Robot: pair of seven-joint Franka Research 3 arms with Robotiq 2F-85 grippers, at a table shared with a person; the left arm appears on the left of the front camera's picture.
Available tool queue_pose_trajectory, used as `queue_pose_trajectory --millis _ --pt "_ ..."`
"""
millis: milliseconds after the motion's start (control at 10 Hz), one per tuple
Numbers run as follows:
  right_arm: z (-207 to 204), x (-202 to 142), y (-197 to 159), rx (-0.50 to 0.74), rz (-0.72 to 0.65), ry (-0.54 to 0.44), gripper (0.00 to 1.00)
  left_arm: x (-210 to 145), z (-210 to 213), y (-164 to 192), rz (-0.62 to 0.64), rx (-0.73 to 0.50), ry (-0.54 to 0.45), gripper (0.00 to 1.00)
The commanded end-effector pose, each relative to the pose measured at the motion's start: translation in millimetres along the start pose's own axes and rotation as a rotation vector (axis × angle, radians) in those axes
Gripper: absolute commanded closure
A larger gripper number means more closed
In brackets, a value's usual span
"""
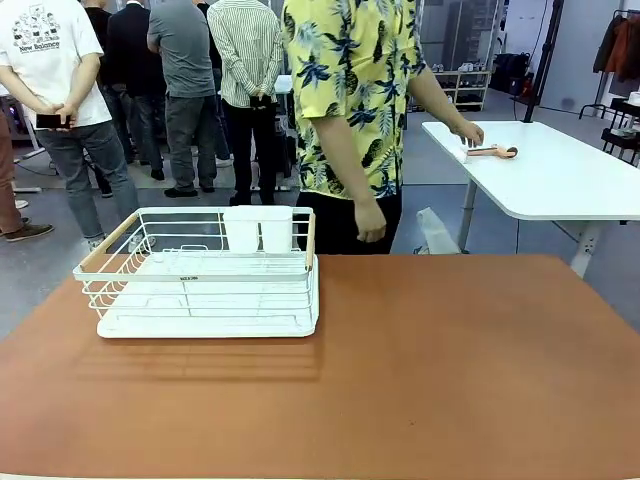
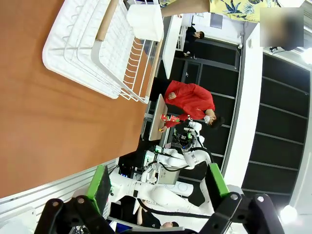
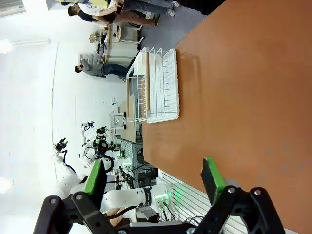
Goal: Clean the table.
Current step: Pick up the Lint Roller when the human hands it over.
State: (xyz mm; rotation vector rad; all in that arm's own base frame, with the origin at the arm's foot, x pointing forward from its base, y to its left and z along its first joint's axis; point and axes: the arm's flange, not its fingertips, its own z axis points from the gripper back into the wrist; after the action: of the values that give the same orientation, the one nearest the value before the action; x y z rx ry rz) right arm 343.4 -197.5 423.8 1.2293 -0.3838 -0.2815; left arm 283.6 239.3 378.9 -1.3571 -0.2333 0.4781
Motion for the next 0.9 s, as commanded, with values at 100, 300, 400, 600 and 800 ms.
queue_pose_trajectory --millis 100,300,400,600,800 --pt "0.9 -3.4 4.8 0.003 -0.009 0.003 0.00 -1.8 1.5 0.8 -0.002 -0.010 -0.002 0.00" --pt "0.9 -3.4 4.8 0.003 -0.009 0.003 0.00 -1.8 1.5 0.8 -0.002 -0.010 -0.002 0.00" --pt "0.9 -3.4 4.8 0.003 -0.009 0.003 0.00 -1.8 1.5 0.8 -0.002 -0.010 -0.002 0.00" --pt "0.9 -3.4 4.8 0.003 -0.009 0.003 0.00 -1.8 1.5 0.8 -0.002 -0.010 -0.002 0.00" --pt "0.9 -3.4 4.8 0.003 -0.009 0.003 0.00 -1.8 1.5 0.8 -0.002 -0.010 -0.002 0.00"
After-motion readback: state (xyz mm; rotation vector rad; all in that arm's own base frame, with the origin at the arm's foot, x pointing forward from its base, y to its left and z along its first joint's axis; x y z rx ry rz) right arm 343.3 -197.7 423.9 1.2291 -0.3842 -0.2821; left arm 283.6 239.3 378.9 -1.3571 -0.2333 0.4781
